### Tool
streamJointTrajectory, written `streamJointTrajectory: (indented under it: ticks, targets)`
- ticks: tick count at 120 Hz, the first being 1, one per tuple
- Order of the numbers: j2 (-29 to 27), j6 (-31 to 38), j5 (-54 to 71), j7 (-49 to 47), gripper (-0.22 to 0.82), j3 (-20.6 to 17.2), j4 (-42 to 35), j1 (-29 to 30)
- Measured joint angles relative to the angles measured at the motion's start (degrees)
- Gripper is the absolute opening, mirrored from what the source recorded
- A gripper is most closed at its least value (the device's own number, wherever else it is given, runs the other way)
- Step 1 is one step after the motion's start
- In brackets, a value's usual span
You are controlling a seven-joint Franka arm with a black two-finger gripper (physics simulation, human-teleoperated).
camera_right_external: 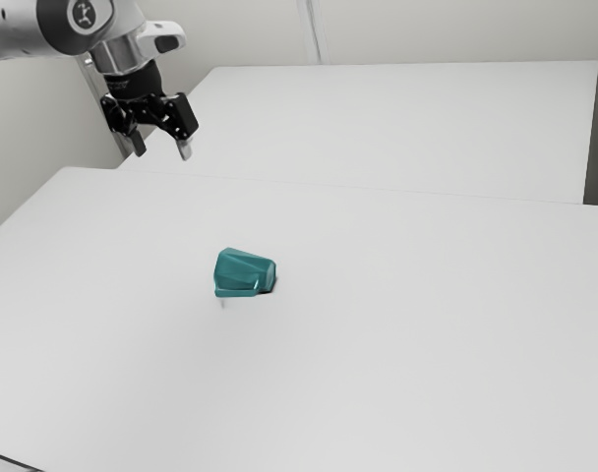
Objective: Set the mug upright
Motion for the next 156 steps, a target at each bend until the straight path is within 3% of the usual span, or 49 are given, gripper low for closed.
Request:
streamJointTrajectory:
  ticks: [42, 78, 119, 156]
  targets:
    - [-2.6, 2.0, 0.2, 0.0, 0.60, 1.6, -3.0, 0.0]
    - [-8.4, 11.3, -6.3, 3.7, 0.60, 2.9, -17.9, 9.7]
    - [-8.5, 26.3, -28.1, 18.7, 0.60, 5.0, -32.4, 16.4]
    - [-3.8, 32.7, -45.7, 35.1, 0.60, 5.2, -38.1, 19.0]
